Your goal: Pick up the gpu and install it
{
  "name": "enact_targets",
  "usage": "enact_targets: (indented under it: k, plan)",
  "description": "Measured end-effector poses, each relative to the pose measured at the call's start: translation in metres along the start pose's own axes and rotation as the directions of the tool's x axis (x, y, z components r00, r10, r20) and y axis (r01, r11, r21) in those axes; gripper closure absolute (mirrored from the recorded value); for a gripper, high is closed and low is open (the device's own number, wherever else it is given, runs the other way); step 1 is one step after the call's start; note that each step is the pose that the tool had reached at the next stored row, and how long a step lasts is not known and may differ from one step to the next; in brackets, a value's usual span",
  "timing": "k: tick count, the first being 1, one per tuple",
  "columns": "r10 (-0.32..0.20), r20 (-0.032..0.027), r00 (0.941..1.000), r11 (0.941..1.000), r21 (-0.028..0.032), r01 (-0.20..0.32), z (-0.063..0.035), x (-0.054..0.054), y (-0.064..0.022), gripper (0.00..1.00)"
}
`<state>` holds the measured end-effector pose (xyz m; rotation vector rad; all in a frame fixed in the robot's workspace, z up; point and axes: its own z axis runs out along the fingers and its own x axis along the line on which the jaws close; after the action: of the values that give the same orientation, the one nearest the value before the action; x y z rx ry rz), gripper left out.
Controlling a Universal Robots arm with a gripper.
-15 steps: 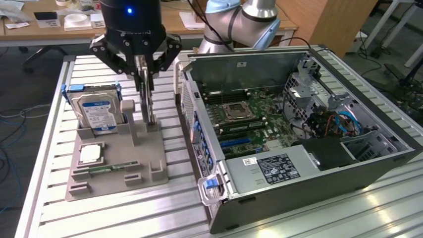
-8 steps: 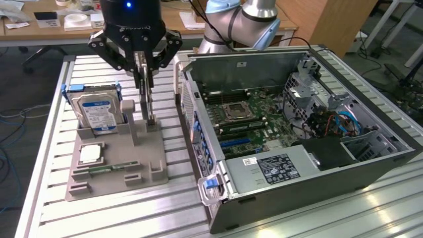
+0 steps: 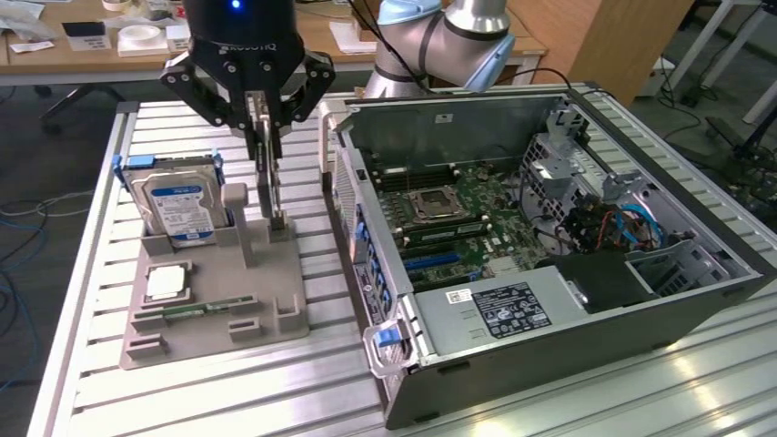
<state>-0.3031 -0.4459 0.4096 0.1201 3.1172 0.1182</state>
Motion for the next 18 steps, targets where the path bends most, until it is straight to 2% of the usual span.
enact_targets:
  k: [10, 18]
  plan:
    - [0.0, -0.0003, 1.0, 1.0, 0.0002, 0.0, -0.0002, -0.001, 0.0001, 0.73]
    - [0.0, -0.0001, 1.0, 1.0, 0.0, 0.0, 0.0002, -0.012, 0.001, 0.73]
